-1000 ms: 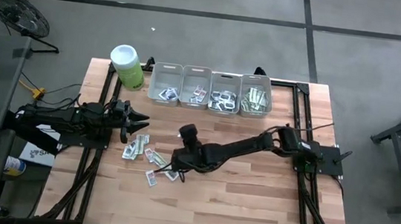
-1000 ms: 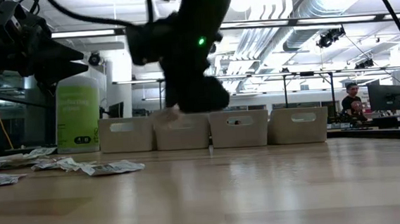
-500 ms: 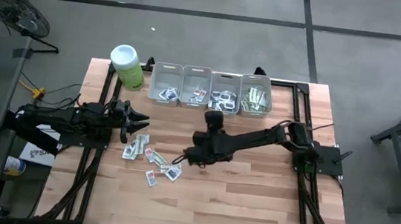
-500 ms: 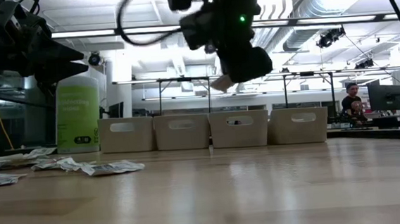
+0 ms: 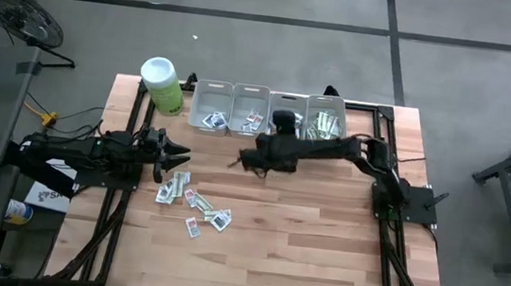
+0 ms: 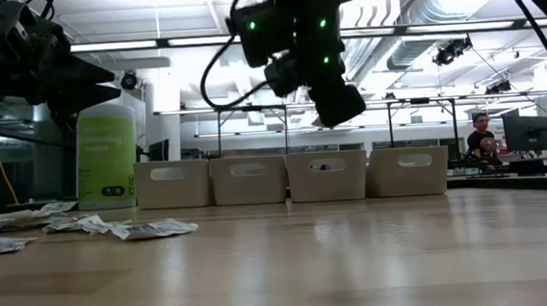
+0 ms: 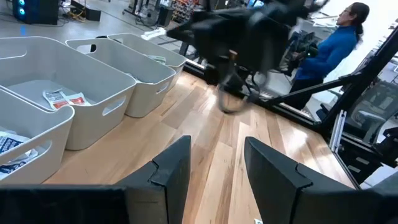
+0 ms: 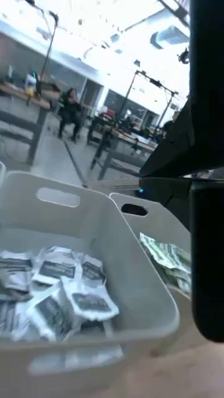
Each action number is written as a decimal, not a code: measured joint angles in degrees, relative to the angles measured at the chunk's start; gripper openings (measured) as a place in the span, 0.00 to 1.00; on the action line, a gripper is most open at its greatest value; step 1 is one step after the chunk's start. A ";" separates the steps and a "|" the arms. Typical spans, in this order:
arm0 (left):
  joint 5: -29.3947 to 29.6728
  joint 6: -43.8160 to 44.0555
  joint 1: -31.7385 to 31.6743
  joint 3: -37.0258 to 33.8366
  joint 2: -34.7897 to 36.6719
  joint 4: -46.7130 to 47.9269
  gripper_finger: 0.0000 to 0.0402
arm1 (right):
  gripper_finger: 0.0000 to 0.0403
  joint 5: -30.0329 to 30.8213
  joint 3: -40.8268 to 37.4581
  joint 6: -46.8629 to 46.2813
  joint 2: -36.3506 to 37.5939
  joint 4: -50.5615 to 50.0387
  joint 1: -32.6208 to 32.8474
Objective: Pick & Place First Aid Supplies
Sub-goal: Put the towelette pack into the middle right gray bin, then put the bandage into the right gray bin
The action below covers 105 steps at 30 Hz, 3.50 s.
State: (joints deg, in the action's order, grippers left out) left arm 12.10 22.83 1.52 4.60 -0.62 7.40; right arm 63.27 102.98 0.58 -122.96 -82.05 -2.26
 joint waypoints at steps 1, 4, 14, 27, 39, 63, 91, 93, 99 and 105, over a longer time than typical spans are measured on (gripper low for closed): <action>0.00 0.00 0.01 -0.01 0.00 0.00 0.37 | 0.00 -0.31 0.00 1.43 0.00 0.74 -1.17; 0.00 0.00 0.00 -0.01 0.00 0.00 0.37 | 0.00 -2.66 0.00 7.24 0.00 4.48 -4.50; 0.00 -0.01 0.00 0.00 0.00 0.00 0.37 | 0.00 -21.39 0.00 28.34 -0.02 20.60 -12.79; -0.02 0.00 0.01 0.00 0.01 0.00 0.37 | 0.09 -29.67 0.00 25.13 -0.04 19.99 -16.84; 0.01 0.00 0.02 -0.01 0.01 0.01 0.37 | 0.34 -38.12 -0.02 14.86 8.28 12.02 -16.80; -0.02 -0.01 0.01 0.00 0.01 0.00 0.37 | 0.29 -52.33 -70.36 1.27 45.83 102.88 2.46; 0.00 0.00 0.02 0.00 0.02 0.00 0.37 | 0.29 -45.35 -102.47 0.49 76.75 117.79 8.61; 0.00 -0.01 0.00 0.00 0.02 0.02 0.37 | 0.29 -45.67 -102.47 2.65 79.27 115.26 8.61; 0.00 0.00 0.00 -0.02 0.02 0.00 0.37 | 0.29 -54.34 -102.47 5.36 86.86 108.76 5.46; -0.01 -0.01 0.01 0.00 0.02 0.00 0.37 | 0.28 -62.02 -102.47 6.90 94.01 100.93 -0.21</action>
State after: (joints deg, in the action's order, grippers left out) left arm 12.09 22.82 1.53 4.60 -0.60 7.40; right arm 1.25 0.51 7.49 -28.95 18.88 -2.48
